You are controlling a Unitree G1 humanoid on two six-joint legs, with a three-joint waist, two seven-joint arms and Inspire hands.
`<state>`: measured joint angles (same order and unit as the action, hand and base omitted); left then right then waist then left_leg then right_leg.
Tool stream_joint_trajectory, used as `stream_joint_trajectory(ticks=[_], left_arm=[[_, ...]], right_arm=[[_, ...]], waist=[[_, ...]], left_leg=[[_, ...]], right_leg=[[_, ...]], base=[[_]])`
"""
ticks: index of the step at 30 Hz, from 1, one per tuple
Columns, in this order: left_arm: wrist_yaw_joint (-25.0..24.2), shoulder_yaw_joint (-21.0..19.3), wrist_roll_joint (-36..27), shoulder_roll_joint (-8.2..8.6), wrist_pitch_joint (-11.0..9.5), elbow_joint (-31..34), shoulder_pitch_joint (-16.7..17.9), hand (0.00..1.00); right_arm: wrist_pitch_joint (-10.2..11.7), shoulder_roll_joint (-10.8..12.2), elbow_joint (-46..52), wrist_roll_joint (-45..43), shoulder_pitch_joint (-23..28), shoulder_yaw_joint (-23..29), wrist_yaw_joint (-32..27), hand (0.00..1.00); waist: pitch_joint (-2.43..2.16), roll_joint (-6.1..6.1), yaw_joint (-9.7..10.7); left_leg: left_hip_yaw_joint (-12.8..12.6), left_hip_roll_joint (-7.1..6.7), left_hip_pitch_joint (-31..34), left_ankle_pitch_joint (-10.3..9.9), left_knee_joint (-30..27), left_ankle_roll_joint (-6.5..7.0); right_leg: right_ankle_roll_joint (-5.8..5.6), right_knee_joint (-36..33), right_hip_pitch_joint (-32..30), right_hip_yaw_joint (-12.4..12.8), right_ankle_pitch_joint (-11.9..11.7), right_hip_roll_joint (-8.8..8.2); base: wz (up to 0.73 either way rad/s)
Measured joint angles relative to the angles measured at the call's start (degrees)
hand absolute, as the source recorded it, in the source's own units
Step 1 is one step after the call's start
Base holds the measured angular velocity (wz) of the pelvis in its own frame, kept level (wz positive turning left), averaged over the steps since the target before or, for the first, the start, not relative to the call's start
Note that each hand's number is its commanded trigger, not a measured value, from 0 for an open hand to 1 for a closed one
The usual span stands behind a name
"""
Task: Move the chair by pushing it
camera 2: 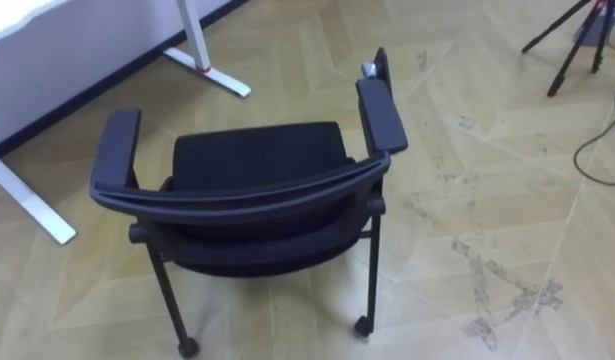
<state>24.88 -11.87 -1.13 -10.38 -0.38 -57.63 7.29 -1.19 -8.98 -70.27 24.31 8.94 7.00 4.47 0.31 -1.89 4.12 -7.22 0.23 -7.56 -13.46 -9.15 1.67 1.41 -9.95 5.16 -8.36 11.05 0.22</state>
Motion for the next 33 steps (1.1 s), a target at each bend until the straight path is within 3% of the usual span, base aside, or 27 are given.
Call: stream_joint_trajectory(ticks=[4, 9, 16, 21, 24, 29, 33], left_arm=[[6.1, -1.4, 6.7, -0.82, -2.1, 5.0, -0.5, 0.00], [8.7, -1.4, 14.6, -1.01, -2.1, 11.5, -1.0, 0.00], [12.8, 0.1, 24.8, -1.11, -4.0, 16.6, -1.0, 0.00], [13.3, 1.7, 30.3, -1.35, -4.1, 19.0, -1.1, 0.00], [13.3, 3.2, 31.6, -1.41, -4.1, 23.6, -1.0, 0.00], [14.5, 4.7, 33.6, -1.59, -5.9, 27.2, -1.2, 0.00], [14.5, 5.3, 37.2, -1.89, -6.0, 28.9, -1.2, 0.00]], right_arm=[[0.0, -0.5, -0.3, 0.3, -0.1, 1.7, 0.0, 0.00], [0.1, -0.6, -0.7, 0.4, 0.1, 1.7, 0.0, 0.00], [1.4, -0.7, -0.9, 0.7, -0.9, 1.7, 0.1, 0.00], [2.2, -0.8, -0.9, 1.2, -0.7, 1.6, 0.8, 0.00], [2.5, -0.8, -1.0, 1.2, -0.7, 1.6, 1.4, 0.00], [2.8, -1.0, -1.0, 1.2, -1.1, 1.6, 2.0, 0.00], [2.8, -1.0, -1.1, 1.2, -1.2, 1.7, 2.2, 0.00]], waist=[[-0.38, -0.65, 0.4], [-0.32, -1.02, 0.2], [-0.33, -1.42, 0.6], [-0.32, -1.30, 0.6], [-0.11, -1.03, 0.7], [-0.11, -1.19, 0.7], [-0.09, -1.13, 0.7]], left_leg=[[0.1, -0.06, 0.0, 0.0, 0.3, 0.02], [0.2, -0.04, 0.0, 0.0, 0.1, 0.03], [0.9, -0.12, 0.4, 0.0, 0.0, 0.03], [1.4, -0.14, 0.4, 0.0, -0.2, 0.03], [2.0, -0.14, 0.4, 0.0, -0.3, 0.03], [2.3, -0.12, 0.1, 0.0, -0.2, 0.02], [2.4, -0.13, 0.3, 0.0, -0.2, 0.02]], right_leg=[[0.00, -0.6, 0.0, -0.5, 0.0, 0.02], [0.01, -0.6, -0.1, -0.7, 0.0, 0.07], [0.05, -0.5, -0.1, -1.2, 0.1, -0.23], [0.04, 0.1, 0.2, -1.3, 0.1, -0.15], [0.04, 0.3, 0.4, -1.5, 0.1, -0.15], [0.04, 0.3, 0.7, -1.4, 0.1, -0.10], [0.04, 0.3, 0.5, -1.7, 0.1, -0.16]], base=[[0.00], [0.01], [0.04], [0.03], [0.06], [-0.01], [0.03]])
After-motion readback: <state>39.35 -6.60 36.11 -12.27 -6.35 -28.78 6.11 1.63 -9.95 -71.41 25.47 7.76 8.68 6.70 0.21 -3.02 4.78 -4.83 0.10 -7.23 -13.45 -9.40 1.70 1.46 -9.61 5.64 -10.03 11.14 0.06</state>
